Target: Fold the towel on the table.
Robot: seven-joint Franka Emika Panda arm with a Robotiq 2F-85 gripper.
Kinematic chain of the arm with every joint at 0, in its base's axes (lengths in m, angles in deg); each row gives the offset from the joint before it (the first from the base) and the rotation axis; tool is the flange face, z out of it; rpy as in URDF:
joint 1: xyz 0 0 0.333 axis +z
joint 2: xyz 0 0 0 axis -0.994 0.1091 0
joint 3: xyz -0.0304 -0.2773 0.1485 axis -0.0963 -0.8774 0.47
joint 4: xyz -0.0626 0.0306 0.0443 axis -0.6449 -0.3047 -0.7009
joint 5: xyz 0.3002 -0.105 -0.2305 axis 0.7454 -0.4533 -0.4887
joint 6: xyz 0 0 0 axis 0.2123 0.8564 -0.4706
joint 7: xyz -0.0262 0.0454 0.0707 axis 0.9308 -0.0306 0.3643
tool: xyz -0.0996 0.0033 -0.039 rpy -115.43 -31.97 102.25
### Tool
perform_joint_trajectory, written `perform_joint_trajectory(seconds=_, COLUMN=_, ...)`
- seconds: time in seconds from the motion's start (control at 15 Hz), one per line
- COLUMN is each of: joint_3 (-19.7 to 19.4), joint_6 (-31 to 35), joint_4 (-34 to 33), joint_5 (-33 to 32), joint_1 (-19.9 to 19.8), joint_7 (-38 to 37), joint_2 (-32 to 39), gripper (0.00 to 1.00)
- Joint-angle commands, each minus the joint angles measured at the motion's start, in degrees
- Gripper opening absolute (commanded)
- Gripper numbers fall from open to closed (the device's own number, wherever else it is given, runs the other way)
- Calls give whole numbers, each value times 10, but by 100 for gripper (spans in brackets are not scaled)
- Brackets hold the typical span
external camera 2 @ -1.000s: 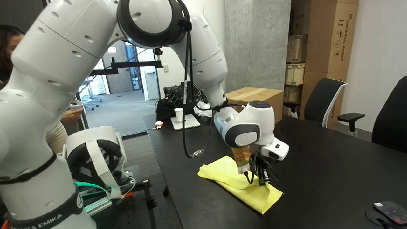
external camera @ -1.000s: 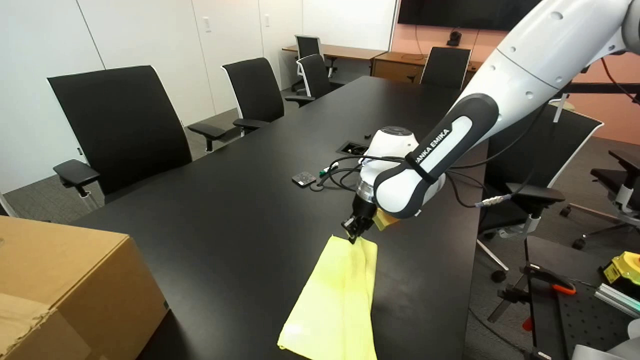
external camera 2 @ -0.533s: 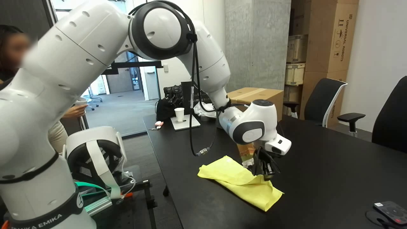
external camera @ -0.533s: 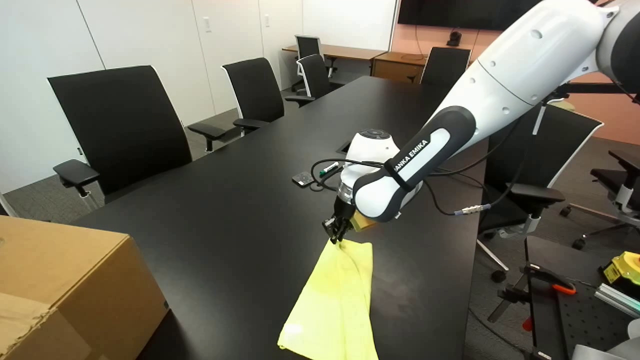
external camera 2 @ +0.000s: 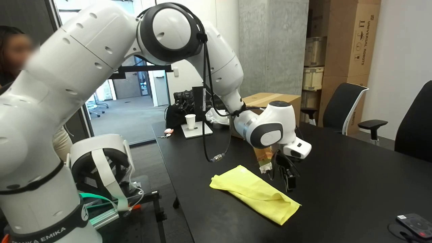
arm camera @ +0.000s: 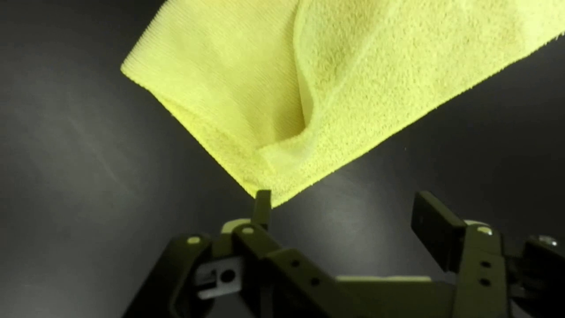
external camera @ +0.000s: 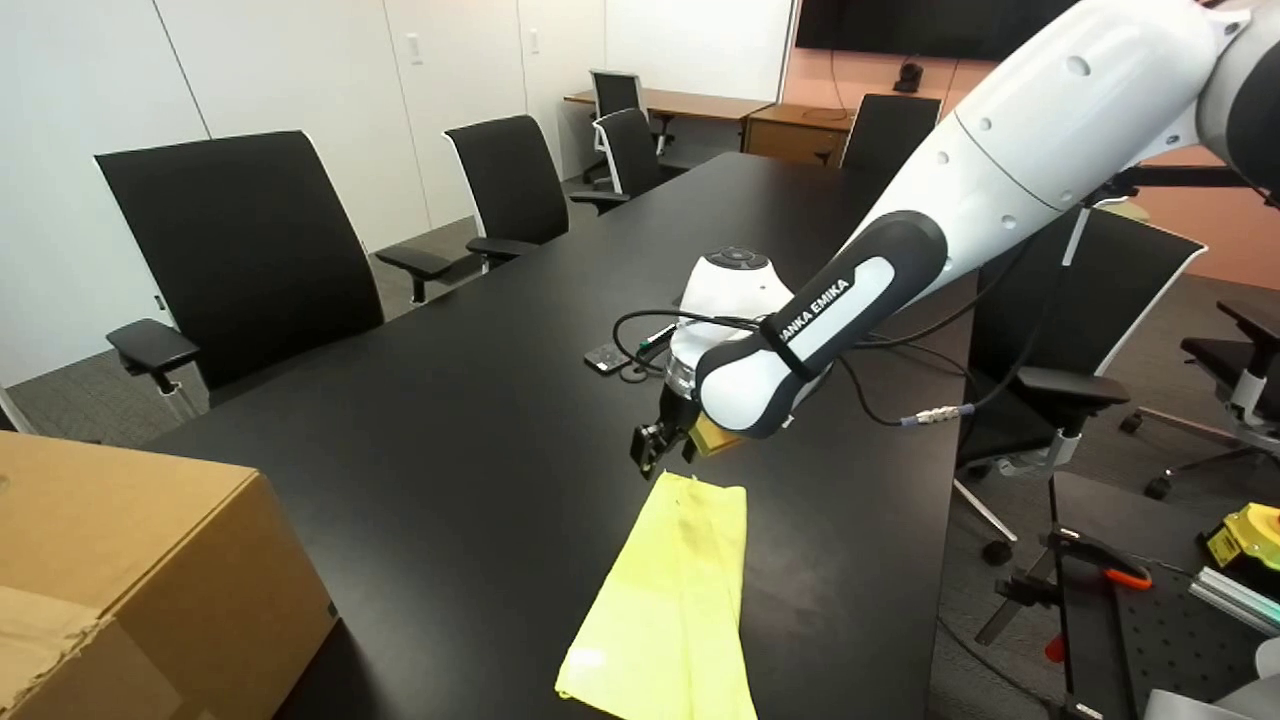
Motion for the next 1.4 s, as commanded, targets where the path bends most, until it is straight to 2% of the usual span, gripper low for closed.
perform_joint_trajectory(seconds=0.0, joint_3=-7, joint_6=-24, joint_4=81, joint_5=-16, joint_1=32, joint_7=-14, joint_2=-49, gripper=100)
perform_joint_trajectory(seconds=0.47, joint_3=14, joint_6=6, joint_4=200, joint_5=-12, joint_1=105, joint_7=-49, joint_2=-76, gripper=100)
perform_joint_trajectory(seconds=0.87, joint_3=42, joint_6=37, joint_4=235, joint_5=6, joint_1=154, joint_7=-103, joint_2=-70, gripper=100)
perform_joint_trajectory(seconds=1.33, joint_3=17, joint_6=96, joint_4=276, joint_5=-4, joint_1=212, joint_7=-127, joint_2=-57, gripper=100)
